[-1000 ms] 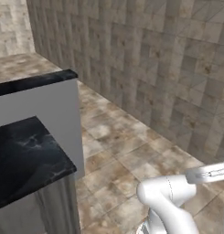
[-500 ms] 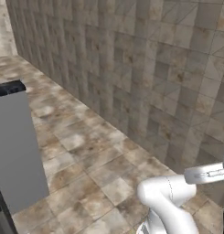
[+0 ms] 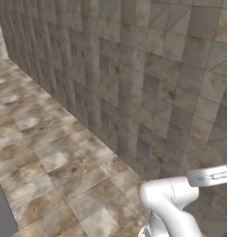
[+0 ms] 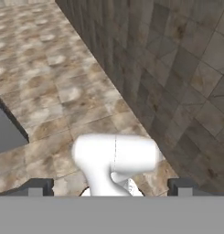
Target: Open the fridge, grab two sodas, and place both sodas inside the bowl with ice on the dining counter.
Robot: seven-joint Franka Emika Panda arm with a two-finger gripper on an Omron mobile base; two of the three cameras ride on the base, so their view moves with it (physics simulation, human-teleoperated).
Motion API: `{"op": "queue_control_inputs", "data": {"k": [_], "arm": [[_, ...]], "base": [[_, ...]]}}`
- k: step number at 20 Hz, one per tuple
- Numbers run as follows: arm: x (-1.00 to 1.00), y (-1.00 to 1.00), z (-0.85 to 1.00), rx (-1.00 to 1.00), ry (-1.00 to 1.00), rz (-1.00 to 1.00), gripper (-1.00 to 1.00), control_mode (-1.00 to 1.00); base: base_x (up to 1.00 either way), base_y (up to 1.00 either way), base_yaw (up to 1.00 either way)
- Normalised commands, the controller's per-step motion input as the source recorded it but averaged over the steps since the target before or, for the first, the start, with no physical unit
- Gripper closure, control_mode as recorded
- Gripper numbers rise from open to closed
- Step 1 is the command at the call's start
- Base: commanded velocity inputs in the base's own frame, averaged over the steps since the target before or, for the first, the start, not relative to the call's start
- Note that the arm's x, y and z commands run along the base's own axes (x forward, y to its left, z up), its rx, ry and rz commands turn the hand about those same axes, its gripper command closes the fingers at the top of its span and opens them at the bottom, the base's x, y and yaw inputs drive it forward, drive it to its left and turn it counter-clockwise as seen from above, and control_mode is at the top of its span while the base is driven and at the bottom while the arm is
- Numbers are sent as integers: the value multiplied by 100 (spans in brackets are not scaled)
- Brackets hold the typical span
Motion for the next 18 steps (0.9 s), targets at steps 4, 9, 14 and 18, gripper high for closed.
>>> {"op": "queue_control_inputs", "data": {"k": [4, 9, 14, 18], "arm": [[0, 0, 0, 0, 0, 0, -100, 100], [0, 0, 0, 0, 0, 0, -100, 100], [0, 0, 0, 0, 0, 0, -100, 100], [0, 0, 0, 0, 0, 0, -100, 100]], "base": [[100, -6, 15], [100, 17, 24], [100, 28, 29], [100, 2, 34]]}}
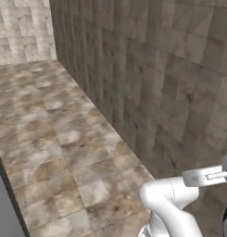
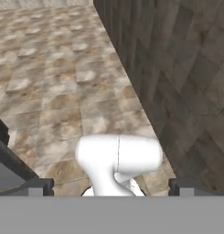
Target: Open the fridge, grab two sodas, and place both sodas inside the bowl with ice on the dining counter.
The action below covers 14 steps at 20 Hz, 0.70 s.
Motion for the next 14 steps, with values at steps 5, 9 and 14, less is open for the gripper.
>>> {"op": "queue_control_inputs", "data": {"k": [5, 9, 14], "arm": [[0, 0, 0, 0, 0, 0, -100, 100], [0, 0, 0, 0, 0, 0, -100, 100], [0, 0, 0, 0, 0, 0, -100, 100]], "base": [[100, -41, 31], [100, -22, 31], [100, -8, 33]]}}
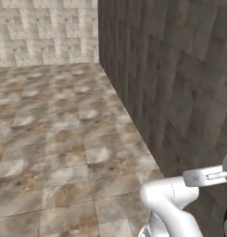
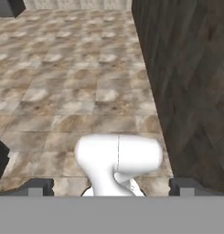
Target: Open the fridge, grab two sodas, and place both sodas inside the bowl with ice on the dining counter.
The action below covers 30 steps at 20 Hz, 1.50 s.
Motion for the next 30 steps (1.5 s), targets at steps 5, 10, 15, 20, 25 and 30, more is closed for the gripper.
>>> {"op": "queue_control_inputs", "data": {"k": [5, 10, 15, 20, 25, 30], "arm": [[0, 0, 0, 0, 0, 0, -100, 100], [0, 0, 0, 0, 0, 0, -100, 100], [0, 0, 0, 0, 0, 0, -100, 100], [0, 0, 0, 0, 0, 0, -100, 100], [0, 0, 0, 0, 0, 0, -100, 100], [0, 0, 0, 0, 0, 0, -100, 100]], "base": [[100, -7, 33], [100, -9, 32], [100, -13, 29], [100, -9, 28], [100, -1, 25], [100, 1, 20]]}}
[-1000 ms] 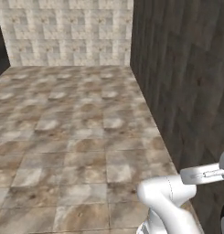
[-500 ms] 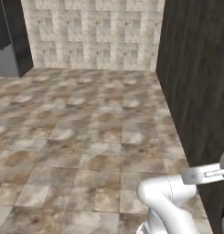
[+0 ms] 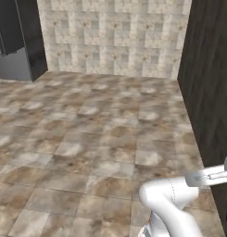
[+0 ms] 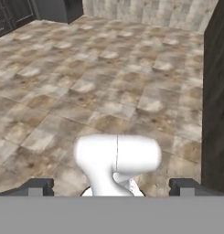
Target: Open the fridge, grab two sodas, and place both sodas inside the bowl with ice on the dining counter.
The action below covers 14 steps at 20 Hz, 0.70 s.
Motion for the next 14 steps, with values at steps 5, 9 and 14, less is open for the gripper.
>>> {"op": "queue_control_inputs", "data": {"k": [5, 9, 14], "arm": [[0, 0, 0, 0, 0, 0, -100, 100], [0, 0, 0, 0, 0, 0, -100, 100], [0, 0, 0, 0, 0, 0, -100, 100]], "base": [[100, 11, 16], [100, 31, 11], [100, 65, 2]]}}
